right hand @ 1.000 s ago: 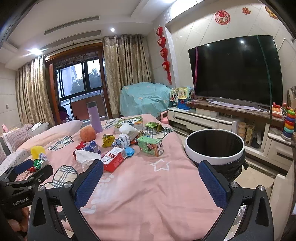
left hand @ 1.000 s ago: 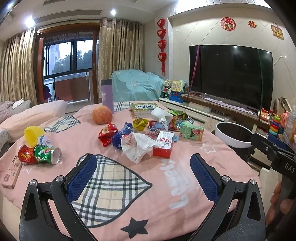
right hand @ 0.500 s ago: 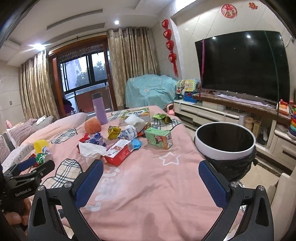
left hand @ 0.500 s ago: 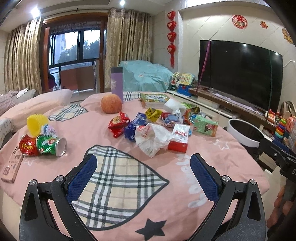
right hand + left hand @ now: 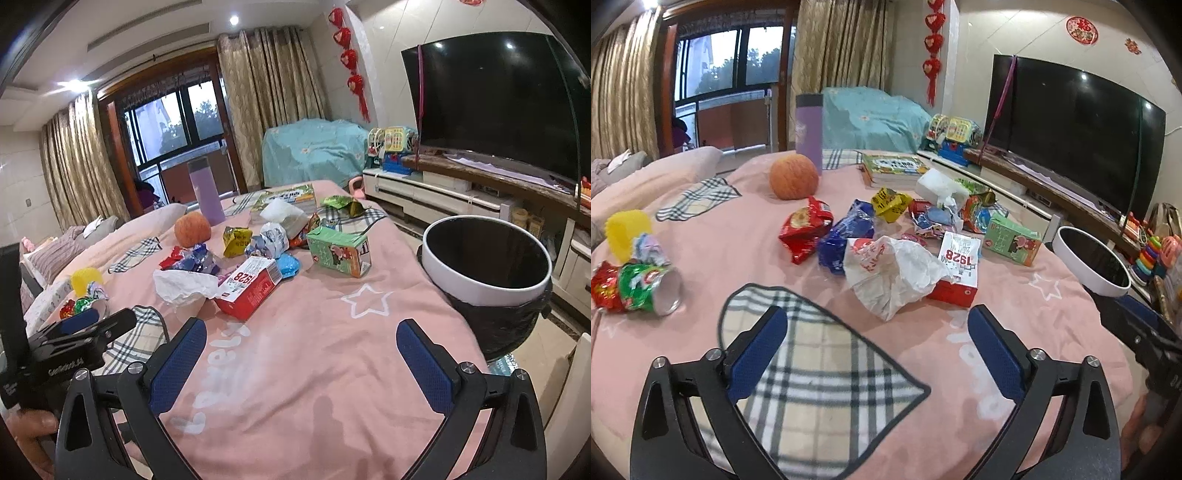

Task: Collect trash
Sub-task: 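Grasp the crumpled white tissue with the left tool while the right tool grasps the red-and-white milk box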

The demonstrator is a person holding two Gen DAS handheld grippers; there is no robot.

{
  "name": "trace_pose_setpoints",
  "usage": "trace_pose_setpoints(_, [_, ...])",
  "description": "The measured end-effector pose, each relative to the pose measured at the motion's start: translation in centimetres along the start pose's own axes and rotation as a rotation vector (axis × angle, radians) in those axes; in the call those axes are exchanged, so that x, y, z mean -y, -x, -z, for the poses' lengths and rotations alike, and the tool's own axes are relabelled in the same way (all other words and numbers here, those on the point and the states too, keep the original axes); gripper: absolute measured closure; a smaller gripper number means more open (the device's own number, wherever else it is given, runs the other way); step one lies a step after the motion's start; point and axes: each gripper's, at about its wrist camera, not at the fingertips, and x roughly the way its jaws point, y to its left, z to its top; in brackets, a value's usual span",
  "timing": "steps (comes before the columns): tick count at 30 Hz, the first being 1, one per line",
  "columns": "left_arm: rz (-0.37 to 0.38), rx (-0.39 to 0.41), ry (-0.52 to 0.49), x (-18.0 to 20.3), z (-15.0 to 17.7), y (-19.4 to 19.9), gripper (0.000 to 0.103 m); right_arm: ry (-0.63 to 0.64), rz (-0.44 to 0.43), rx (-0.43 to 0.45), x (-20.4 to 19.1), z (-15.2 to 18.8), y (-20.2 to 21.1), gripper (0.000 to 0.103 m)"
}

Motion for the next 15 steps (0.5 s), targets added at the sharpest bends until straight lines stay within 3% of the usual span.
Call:
trace_pose_setpoints(9, [0.084,-0.100,0.069,-0.9,-1.2,-4.9,0.034,-0.006,-0.007,-0.068,-0.3,-0.6,-2.8,0.001])
trace_pose_setpoints(12, [0.125,-0.110,0.071,-1.1,-1.4,-5.3,0.060,-0.001,-0.015,-0.091,-0.8,-0.8,-3.9,0.001])
trace_pose_setpoints(13, [0.136,-0.109,0.065,-1.1,-1.4,-5.2,0.078,0.002,-0.021,-0.099,-1.1,-0.9,-4.2,0.001])
trace_pose_setpoints(14, [0.147,-0.112,0.056,-1.1,-1.4,-5.1,0.086,0.006,-0.028,-0.109,-1.4,-1.0,-4.6,0.001])
trace_pose_setpoints(15, [0.156,-0.111,0.050,-1.3,-1.3,-4.9,0.086,0.007,-0.037,-0.118,-1.7,-1.0,-5.1,0.001])
